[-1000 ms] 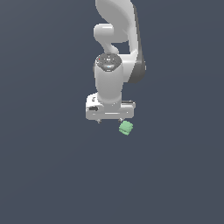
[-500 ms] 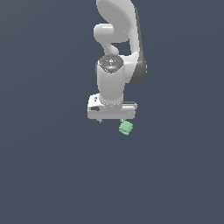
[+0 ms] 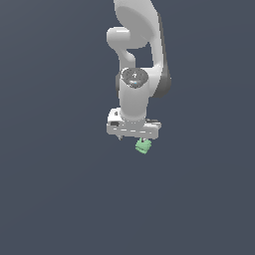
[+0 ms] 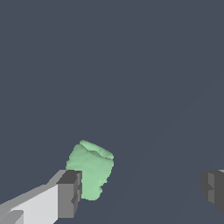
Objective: Pick up the object and move it to a goal position.
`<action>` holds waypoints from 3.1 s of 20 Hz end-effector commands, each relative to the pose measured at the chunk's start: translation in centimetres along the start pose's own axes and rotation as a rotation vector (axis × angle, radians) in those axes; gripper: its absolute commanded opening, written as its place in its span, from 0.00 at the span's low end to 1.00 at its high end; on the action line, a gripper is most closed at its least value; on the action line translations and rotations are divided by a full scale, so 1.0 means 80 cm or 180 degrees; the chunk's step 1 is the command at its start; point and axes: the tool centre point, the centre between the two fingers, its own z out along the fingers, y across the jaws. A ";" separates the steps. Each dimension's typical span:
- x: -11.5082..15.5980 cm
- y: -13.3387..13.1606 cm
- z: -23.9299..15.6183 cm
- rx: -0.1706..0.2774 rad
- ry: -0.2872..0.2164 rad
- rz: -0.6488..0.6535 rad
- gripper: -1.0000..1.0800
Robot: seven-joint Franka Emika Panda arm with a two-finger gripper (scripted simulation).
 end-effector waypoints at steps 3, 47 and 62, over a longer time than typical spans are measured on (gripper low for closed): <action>-0.010 -0.017 0.015 0.0002 -0.0007 0.0297 0.96; -0.053 -0.072 0.128 -0.0012 -0.0026 0.1414 0.96; -0.051 -0.069 0.127 -0.0009 -0.0025 0.1411 0.00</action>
